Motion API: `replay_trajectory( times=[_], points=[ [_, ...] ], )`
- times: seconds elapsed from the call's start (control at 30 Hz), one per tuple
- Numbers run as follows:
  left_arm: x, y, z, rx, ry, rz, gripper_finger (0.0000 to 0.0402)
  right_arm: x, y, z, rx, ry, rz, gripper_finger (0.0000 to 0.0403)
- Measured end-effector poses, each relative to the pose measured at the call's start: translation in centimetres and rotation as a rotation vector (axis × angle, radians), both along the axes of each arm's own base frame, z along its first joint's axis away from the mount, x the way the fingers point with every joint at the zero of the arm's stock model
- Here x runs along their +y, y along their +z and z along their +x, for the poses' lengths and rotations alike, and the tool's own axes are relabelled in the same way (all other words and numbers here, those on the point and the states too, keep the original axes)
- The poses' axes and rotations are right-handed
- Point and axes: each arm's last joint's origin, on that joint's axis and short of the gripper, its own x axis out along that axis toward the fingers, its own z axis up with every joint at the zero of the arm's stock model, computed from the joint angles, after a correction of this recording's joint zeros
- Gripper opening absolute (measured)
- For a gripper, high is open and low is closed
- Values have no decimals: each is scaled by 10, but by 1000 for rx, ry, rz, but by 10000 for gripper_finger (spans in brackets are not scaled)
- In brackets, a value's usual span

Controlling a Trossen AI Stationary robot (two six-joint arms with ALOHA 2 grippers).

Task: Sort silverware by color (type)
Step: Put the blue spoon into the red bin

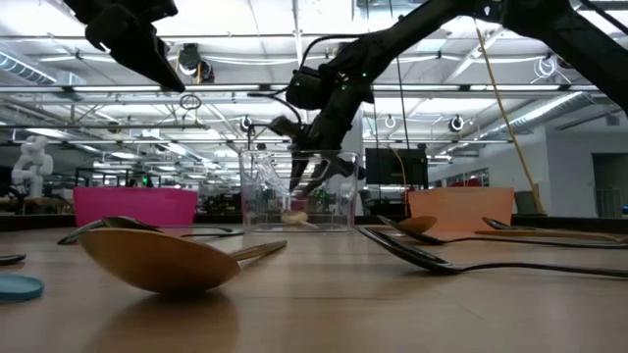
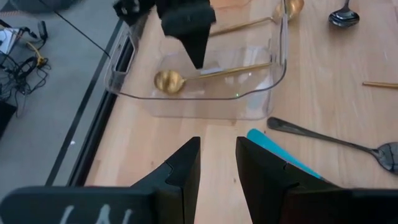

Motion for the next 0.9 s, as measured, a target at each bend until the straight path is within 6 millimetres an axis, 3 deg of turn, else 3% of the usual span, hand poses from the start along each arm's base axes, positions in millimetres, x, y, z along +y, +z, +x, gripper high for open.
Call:
replay_trajectory(
  times=[0.23,0.53,0.9],
  points=[
    [-2,-12,0,28,6,-25,111,12,35,-8,-65,243,-155,98],
    [-4,-26,-1,27,91,-146,111,53,75,-18,-62,611,-436,97],
    [-6,-26,3,-67,216,-202,111,82,131,-63,-52,790,-491,97]
  ],
)
